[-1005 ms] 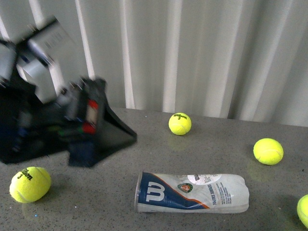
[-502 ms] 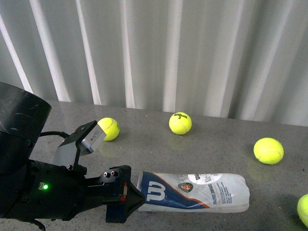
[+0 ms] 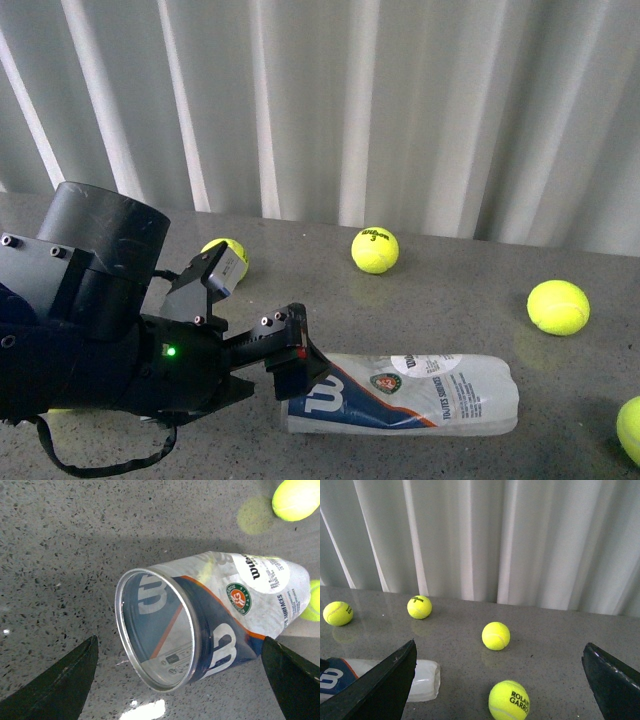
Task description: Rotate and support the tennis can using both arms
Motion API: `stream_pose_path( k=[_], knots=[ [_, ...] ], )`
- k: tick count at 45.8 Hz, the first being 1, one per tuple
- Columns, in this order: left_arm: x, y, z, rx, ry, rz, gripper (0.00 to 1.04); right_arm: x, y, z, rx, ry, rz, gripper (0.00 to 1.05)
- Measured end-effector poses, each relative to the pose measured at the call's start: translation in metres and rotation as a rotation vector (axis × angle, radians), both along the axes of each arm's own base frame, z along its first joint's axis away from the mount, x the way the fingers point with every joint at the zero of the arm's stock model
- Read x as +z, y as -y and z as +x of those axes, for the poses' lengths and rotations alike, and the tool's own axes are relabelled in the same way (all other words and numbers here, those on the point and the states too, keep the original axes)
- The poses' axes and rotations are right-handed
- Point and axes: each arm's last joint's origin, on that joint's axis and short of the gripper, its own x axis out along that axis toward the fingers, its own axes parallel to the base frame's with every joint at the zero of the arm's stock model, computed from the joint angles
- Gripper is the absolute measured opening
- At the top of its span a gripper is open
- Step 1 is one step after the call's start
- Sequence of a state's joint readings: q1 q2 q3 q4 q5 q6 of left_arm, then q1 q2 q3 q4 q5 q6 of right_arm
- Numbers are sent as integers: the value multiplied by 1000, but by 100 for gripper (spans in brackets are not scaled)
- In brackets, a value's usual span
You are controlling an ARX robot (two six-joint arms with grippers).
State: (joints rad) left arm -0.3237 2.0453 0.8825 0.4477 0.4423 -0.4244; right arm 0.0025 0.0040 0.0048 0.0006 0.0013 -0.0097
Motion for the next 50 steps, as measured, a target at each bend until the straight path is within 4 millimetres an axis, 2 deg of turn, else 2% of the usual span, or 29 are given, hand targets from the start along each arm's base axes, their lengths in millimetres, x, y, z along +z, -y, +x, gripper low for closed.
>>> stream_pose_path(
  k=[8, 21, 32, 43, 50],
  knots=[
    [-1, 10, 1, 25, -14, -67, 98, 0, 0, 0, 0, 0, 0, 98],
    [-17, 24, -3, 57, -114, -164, 97, 0, 0, 0, 0, 0, 0, 98],
    [-21, 32, -6, 53, -134, -184, 48, 0, 0, 0, 0, 0, 0, 98],
    [-16, 30, -7, 16, -132, -176, 6, 0, 0, 0, 0, 0, 0, 98],
    [5, 22, -6, -18, -79, -135, 4, 0, 0, 0, 0, 0, 0, 98]
  ],
)
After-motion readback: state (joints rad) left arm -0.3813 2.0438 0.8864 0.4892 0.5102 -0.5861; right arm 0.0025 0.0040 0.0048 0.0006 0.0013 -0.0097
